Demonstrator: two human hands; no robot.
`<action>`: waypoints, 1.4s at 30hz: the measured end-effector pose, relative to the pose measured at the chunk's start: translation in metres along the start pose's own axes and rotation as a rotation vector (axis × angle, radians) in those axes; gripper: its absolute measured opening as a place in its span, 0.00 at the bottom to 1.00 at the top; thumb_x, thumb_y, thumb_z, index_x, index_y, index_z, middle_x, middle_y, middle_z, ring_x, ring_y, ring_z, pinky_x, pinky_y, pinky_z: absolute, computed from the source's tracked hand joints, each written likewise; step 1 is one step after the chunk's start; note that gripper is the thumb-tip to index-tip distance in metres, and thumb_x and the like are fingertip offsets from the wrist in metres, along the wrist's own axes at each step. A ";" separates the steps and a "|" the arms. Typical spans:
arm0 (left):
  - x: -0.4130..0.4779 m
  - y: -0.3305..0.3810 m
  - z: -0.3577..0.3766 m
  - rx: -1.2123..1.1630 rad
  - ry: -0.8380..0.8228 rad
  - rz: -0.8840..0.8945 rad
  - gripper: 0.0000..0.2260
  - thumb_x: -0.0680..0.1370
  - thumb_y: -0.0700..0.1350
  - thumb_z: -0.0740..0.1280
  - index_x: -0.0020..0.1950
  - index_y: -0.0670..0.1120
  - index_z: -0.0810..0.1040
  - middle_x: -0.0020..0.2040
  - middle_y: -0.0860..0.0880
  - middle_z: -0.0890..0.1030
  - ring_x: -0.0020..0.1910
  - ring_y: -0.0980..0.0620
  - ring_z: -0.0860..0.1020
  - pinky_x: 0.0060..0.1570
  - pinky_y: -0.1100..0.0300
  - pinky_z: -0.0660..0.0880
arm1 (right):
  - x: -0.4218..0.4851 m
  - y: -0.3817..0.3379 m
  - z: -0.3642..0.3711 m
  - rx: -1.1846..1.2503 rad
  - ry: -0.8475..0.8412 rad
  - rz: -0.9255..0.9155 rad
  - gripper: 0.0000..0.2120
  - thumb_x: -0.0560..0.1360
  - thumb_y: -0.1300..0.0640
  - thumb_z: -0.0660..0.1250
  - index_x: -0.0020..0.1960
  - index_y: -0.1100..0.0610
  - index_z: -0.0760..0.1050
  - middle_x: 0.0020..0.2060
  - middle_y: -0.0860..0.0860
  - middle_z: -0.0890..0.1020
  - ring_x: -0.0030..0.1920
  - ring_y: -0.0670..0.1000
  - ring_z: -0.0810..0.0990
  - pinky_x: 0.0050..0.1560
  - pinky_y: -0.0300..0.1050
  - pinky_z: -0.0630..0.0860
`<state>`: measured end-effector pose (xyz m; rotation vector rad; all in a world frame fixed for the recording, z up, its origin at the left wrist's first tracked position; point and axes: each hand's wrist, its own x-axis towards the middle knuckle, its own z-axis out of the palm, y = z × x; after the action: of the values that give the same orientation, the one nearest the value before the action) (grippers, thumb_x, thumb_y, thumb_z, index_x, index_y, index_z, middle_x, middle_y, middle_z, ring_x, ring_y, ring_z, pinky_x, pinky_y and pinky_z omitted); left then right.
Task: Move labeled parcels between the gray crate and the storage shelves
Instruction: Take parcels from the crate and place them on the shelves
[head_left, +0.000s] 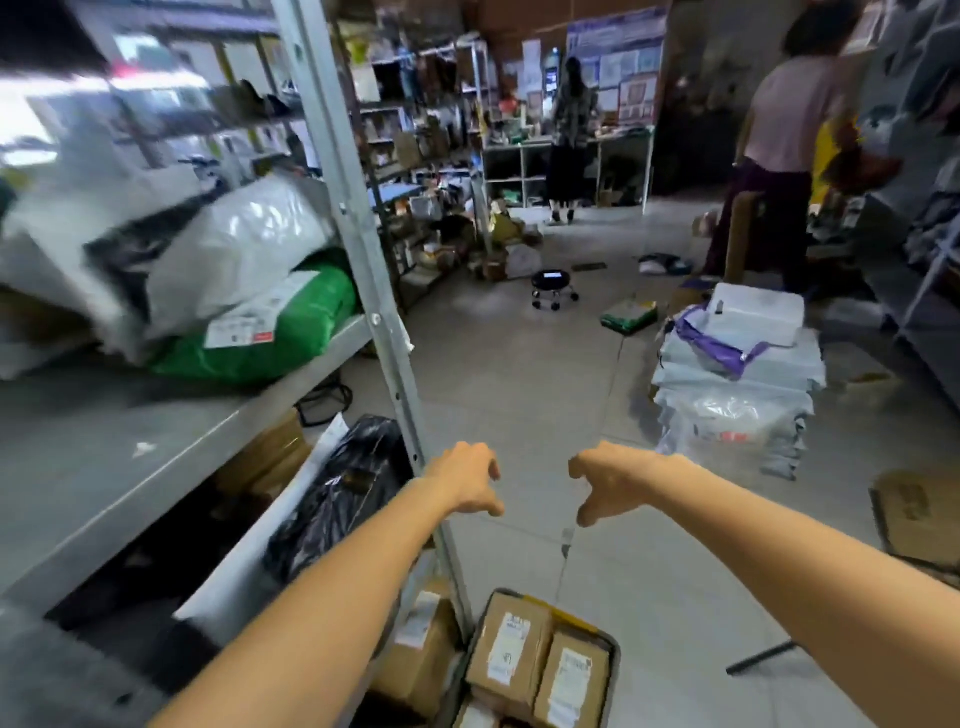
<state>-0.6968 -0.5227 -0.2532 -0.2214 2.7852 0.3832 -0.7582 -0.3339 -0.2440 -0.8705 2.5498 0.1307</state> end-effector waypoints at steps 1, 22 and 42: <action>-0.016 -0.004 -0.002 -0.015 0.006 -0.018 0.24 0.72 0.49 0.74 0.65 0.45 0.76 0.58 0.47 0.81 0.55 0.46 0.79 0.56 0.49 0.77 | -0.007 -0.009 -0.003 -0.033 0.012 -0.051 0.28 0.72 0.46 0.71 0.67 0.58 0.70 0.58 0.57 0.77 0.56 0.59 0.78 0.53 0.51 0.77; -0.577 -0.123 0.089 -0.293 0.369 -0.932 0.22 0.70 0.47 0.74 0.63 0.47 0.77 0.55 0.50 0.81 0.53 0.49 0.79 0.52 0.56 0.77 | -0.228 -0.404 0.038 -0.339 0.082 -1.145 0.32 0.73 0.44 0.71 0.72 0.51 0.66 0.66 0.49 0.73 0.66 0.51 0.70 0.62 0.44 0.68; -1.002 0.193 0.264 -0.524 0.787 -2.106 0.19 0.71 0.47 0.75 0.61 0.46 0.79 0.56 0.47 0.81 0.56 0.48 0.78 0.56 0.55 0.74 | -0.705 -0.588 0.208 -0.687 -0.166 -2.341 0.25 0.71 0.46 0.73 0.65 0.51 0.73 0.59 0.50 0.77 0.59 0.54 0.76 0.59 0.50 0.75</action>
<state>0.2808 -0.1545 -0.1154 -3.1868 1.2199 0.3425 0.1702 -0.3612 -0.0935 -2.9443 0.0139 0.2420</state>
